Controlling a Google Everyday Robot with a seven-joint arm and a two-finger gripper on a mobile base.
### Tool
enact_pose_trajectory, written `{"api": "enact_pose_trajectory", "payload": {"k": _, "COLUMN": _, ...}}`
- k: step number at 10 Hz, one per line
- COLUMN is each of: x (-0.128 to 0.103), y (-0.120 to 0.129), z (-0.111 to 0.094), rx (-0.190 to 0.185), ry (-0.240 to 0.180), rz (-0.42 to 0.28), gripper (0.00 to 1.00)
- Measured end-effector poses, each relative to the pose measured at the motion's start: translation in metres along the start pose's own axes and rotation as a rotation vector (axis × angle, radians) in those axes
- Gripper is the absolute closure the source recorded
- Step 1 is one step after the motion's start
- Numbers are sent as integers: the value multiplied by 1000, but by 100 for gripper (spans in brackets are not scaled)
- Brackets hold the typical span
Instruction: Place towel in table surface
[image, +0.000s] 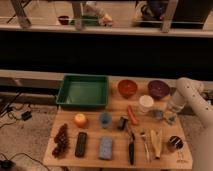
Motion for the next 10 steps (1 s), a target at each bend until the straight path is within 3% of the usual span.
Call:
{"api": "enact_pose_trajectory", "payload": {"k": 2, "x": 3, "y": 0, "z": -2, "rx": 8, "ry": -6, "rz": 9, "gripper": 84}}
{"api": "enact_pose_trajectory", "payload": {"k": 8, "x": 0, "y": -4, "z": -42, "rx": 106, "ry": -52, "rz": 13, "gripper": 84}}
{"api": "enact_pose_trajectory", "payload": {"k": 10, "x": -6, "y": -5, "z": -73, "rx": 169, "ry": -80, "rz": 4, "gripper": 84}}
